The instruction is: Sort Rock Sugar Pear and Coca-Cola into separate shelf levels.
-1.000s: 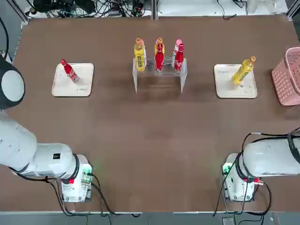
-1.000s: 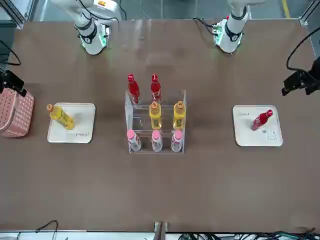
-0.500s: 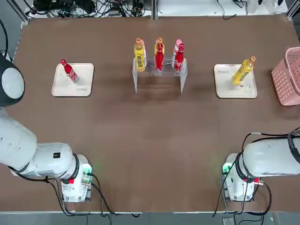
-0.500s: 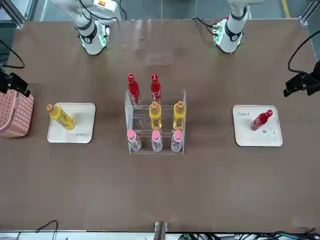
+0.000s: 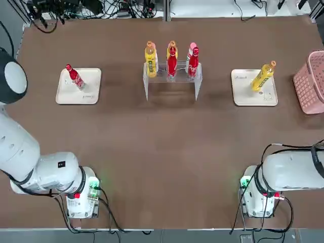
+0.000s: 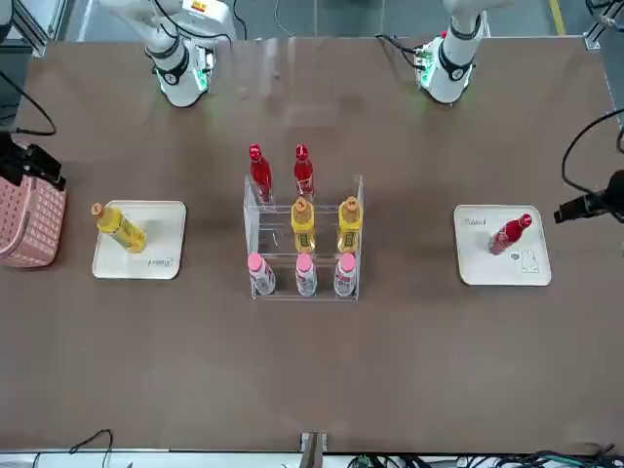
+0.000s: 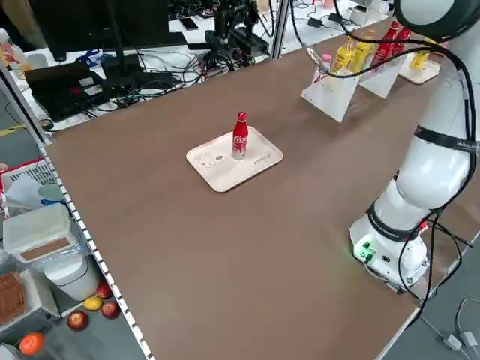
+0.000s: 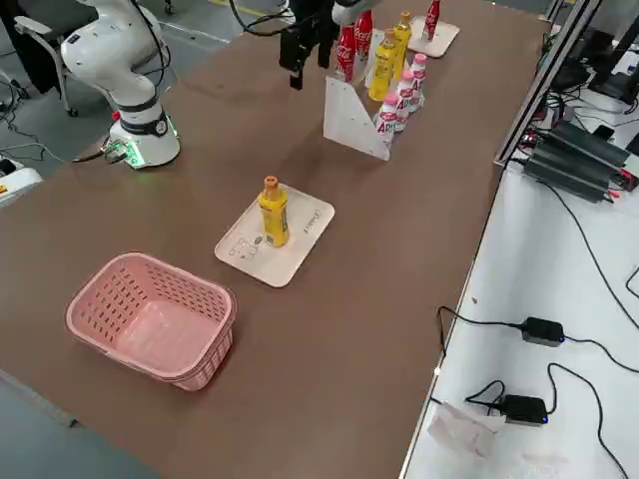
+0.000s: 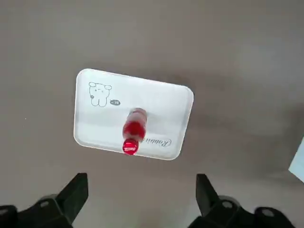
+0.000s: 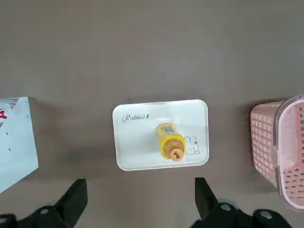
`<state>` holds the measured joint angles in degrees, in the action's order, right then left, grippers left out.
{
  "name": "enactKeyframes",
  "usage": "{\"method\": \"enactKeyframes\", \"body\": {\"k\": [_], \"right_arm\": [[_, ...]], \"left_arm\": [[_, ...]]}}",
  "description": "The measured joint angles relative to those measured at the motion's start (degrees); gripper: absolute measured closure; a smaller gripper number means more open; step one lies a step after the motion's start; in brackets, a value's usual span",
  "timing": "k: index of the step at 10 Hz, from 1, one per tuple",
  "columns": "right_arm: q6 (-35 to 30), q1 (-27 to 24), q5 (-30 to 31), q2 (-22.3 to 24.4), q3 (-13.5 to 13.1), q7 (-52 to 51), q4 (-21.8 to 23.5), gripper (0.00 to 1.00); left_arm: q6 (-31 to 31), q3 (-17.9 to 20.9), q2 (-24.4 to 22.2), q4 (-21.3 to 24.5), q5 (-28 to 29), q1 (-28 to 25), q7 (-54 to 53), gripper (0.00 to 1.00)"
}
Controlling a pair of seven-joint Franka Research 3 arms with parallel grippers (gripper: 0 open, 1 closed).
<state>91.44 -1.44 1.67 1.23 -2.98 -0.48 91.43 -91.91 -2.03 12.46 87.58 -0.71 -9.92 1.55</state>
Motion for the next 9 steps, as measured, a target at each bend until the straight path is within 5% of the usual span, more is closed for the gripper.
{"method": "enactKeyframes", "body": {"k": [3,7,9], "right_arm": [[-2.05,-1.04,0.00,2.42,-0.20,-2.67,0.43,0.00],[-1.73,-1.74,0.00,2.73,-0.22,-2.85,2.71,0.00],[4.12,-1.95,0.00,4.73,-0.22,-3.44,8.29,0.00]], "left_arm": [[-6.04,-0.04,-1.78,8.07,1.00,-1.32,-0.06,0.00],[-25.73,-0.06,-7.92,27.44,1.78,-2.41,-0.09,0.03],[-31.29,-0.12,-10.65,35.29,1.85,-2.41,-0.10,0.04]]}}
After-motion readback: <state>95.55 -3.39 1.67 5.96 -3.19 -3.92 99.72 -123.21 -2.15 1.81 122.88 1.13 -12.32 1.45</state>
